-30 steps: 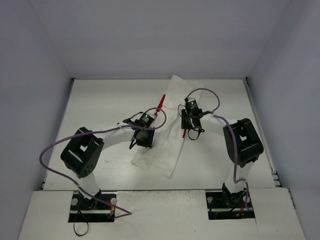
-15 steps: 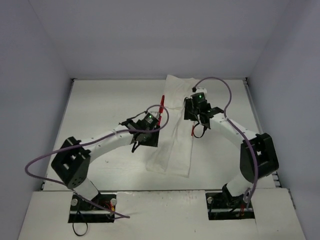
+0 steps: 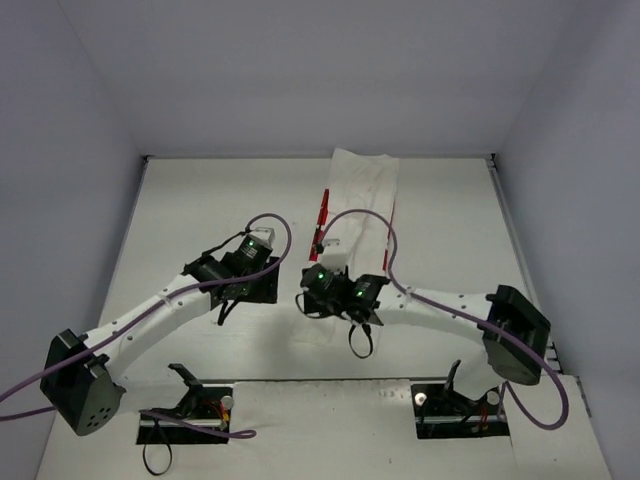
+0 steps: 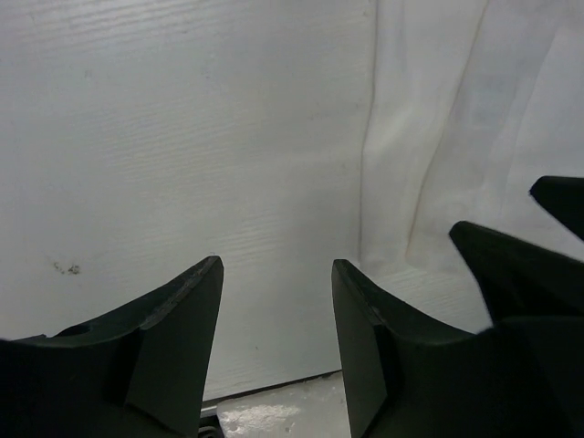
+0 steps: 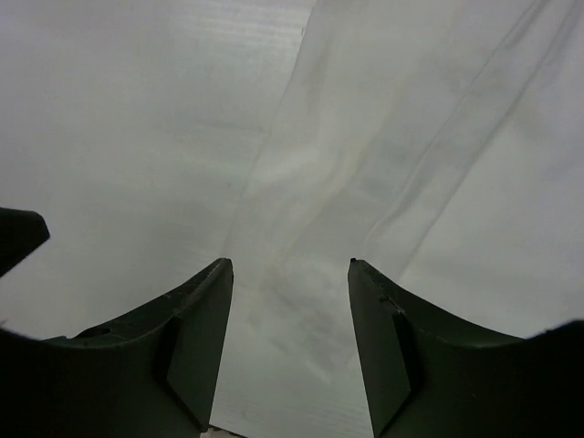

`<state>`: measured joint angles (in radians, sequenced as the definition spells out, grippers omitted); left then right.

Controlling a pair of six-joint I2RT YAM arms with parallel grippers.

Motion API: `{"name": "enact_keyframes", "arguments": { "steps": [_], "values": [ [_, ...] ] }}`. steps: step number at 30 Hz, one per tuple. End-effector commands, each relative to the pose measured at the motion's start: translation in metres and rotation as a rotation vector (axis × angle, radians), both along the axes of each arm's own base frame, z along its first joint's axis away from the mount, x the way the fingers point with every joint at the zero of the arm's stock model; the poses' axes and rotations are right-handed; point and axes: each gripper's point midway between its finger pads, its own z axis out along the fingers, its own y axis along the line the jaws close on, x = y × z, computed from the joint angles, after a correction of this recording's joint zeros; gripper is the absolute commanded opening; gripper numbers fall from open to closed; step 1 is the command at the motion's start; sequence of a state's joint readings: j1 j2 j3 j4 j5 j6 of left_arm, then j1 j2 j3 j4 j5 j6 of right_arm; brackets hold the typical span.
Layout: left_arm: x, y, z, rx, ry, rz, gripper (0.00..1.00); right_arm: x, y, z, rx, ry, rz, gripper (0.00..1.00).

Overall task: Fold and stack the t-shirts
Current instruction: Rotate the tshirt 85 degrees

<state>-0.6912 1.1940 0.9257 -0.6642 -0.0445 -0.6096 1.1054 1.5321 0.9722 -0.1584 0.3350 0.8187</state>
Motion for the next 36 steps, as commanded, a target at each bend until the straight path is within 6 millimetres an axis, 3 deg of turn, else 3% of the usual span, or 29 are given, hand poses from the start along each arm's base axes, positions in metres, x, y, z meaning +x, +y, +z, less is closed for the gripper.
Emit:
{"name": "enact_keyframes", "arguments": {
  "steps": [1, 4, 11, 14, 22, 28, 36],
  "values": [
    [-0.008, 0.005, 0.014, -0.035, -0.021, -0.032, 0.47, -0.012, 0.012, -0.012, 0.005, -0.012, -0.153, 0.5],
    [-0.013, 0.009, 0.018, -0.044, -0.032, -0.042, 0.47, -0.025, 0.013, -0.029, -0.043, 0.002, -0.189, 0.49],
    [-0.019, 0.015, 0.02, -0.042, -0.049, -0.059, 0.47, -0.032, 0.013, -0.035, -0.105, -0.028, -0.24, 0.46],
    [-0.024, 0.011, 0.018, -0.06, -0.028, -0.083, 0.47, -0.034, 0.011, -0.035, -0.099, -0.029, -0.265, 0.36],
    [-0.026, 0.007, 0.016, -0.077, -0.011, -0.092, 0.47, -0.04, -0.022, -0.035, -0.116, -0.035, -0.332, 0.0],
    [-0.026, -0.005, 0.014, -0.121, 0.011, -0.107, 0.47, -0.047, -0.037, -0.03, -0.069, -0.028, -0.381, 0.0],
    [-0.023, -0.025, 0.008, -0.171, 0.042, -0.121, 0.47, -0.059, -0.065, -0.039, -0.021, -0.002, -0.451, 0.01]
  ]
}}
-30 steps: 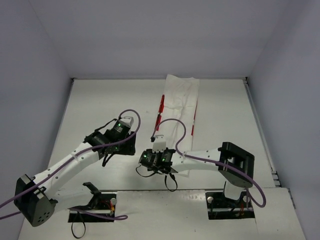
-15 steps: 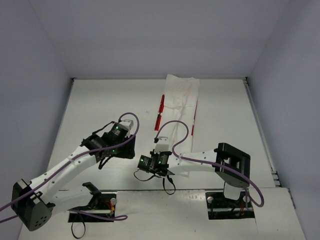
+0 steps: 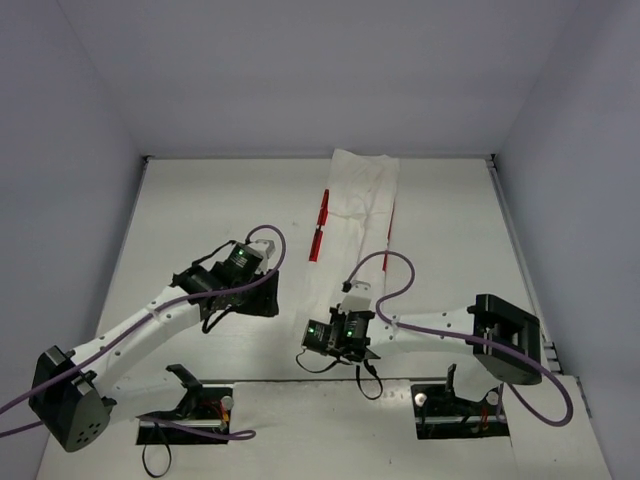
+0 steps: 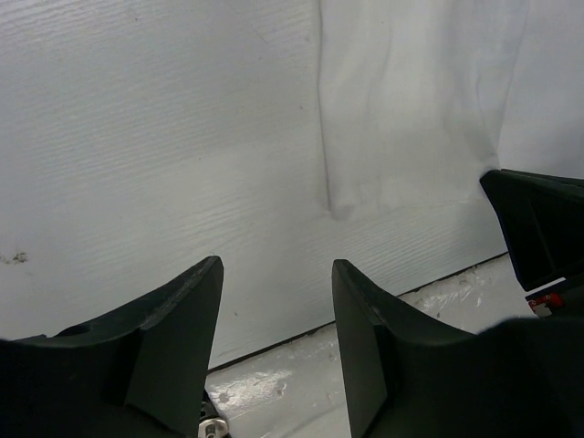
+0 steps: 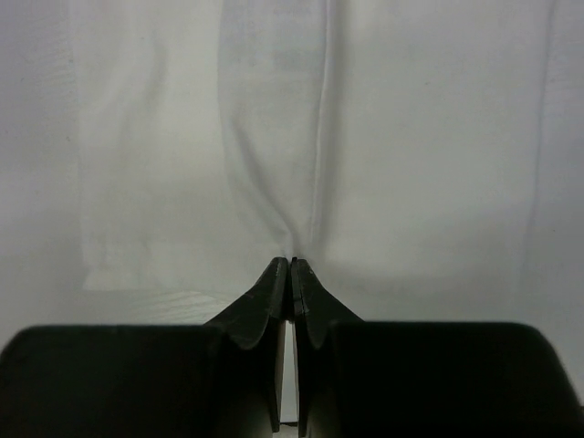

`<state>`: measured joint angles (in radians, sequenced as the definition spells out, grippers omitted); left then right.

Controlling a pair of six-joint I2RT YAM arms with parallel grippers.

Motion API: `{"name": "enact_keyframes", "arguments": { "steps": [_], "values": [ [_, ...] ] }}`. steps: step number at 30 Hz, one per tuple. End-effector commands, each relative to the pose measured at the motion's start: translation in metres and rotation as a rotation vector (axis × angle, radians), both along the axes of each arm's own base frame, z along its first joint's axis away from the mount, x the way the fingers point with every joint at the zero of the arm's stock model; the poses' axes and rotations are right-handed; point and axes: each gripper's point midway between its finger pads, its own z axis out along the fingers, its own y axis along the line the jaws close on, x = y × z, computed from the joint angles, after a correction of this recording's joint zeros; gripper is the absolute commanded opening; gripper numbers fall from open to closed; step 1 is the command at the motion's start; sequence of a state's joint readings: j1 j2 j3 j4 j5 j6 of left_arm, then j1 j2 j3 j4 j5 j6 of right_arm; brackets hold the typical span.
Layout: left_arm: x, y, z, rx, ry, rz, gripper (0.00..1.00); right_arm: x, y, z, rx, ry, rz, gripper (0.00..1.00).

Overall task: Fold and stack the t-shirts
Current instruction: Rotate the tshirt 85 degrees

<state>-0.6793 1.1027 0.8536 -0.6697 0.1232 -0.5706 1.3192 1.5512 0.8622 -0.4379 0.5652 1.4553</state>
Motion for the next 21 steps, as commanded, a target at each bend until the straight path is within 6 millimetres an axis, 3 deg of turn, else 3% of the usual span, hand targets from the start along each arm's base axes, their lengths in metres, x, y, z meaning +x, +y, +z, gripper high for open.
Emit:
{"name": "enact_keyframes", "arguments": {
  "steps": [1, 7, 12, 15, 18, 21],
  "values": [
    [0.009, -0.021, 0.008, -0.072, -0.017, -0.011, 0.47, 0.001, -0.019, 0.007, 0.028, -0.047, -0.081, 0.01],
    [0.014, -0.036, 0.002, -0.094, -0.002, -0.022, 0.47, -0.01, -0.041, -0.007, 0.059, -0.011, -0.146, 0.04],
    [0.013, -0.051, -0.003, -0.113, 0.025, -0.037, 0.47, -0.01, -0.047, 0.003, 0.102, -0.035, -0.147, 0.33],
    [0.013, -0.063, 0.004, -0.132, 0.019, -0.051, 0.47, 0.004, -0.036, 0.036, 0.109, -0.118, -0.071, 0.47],
    [0.012, -0.073, 0.005, -0.146, 0.024, -0.056, 0.47, 0.013, -0.039, 0.049, 0.111, -0.146, -0.068, 0.48],
    [0.01, -0.079, -0.002, -0.149, 0.042, -0.052, 0.47, 0.019, -0.059, 0.045, 0.123, -0.124, -0.125, 0.44]
  ]
}}
